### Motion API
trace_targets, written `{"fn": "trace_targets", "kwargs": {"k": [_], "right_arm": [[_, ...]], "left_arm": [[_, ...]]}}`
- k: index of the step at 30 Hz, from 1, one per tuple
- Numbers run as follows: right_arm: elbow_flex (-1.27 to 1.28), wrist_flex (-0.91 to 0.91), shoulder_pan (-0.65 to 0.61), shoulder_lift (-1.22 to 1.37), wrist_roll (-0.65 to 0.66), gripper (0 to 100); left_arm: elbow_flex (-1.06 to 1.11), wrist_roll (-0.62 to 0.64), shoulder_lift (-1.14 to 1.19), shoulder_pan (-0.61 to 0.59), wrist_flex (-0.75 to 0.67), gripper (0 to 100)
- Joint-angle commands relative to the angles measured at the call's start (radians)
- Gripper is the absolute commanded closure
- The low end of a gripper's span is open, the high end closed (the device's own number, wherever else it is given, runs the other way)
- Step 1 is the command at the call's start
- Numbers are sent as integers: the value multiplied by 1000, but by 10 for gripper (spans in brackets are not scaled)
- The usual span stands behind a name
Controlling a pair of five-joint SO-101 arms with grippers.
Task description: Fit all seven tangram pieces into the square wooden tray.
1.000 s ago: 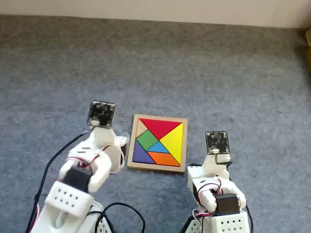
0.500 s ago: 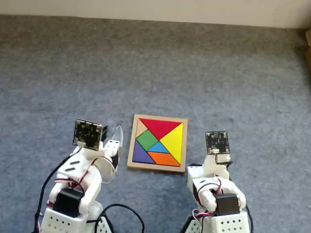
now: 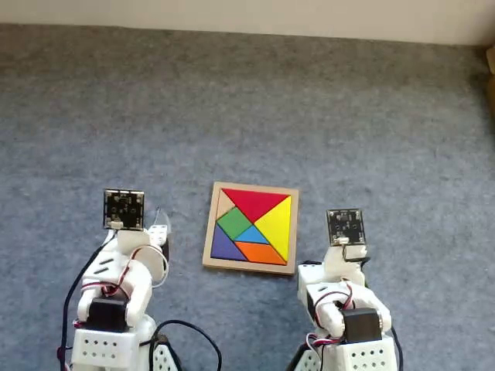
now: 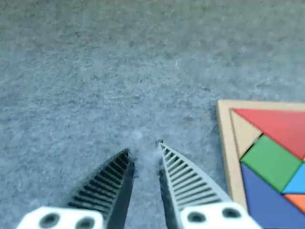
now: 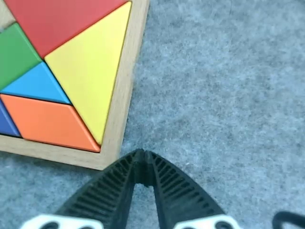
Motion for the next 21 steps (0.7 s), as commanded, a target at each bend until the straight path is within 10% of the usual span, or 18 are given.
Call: {"fn": "trace_targets", "kwargs": {"k": [1, 21], "right_arm": [[150, 7, 8, -16, -5, 984], [150, 7, 8, -16, -5, 984]], "left_arm": [[21, -129, -31, -56, -5, 914], [27, -224, -28, -65, 379, 915]]}}
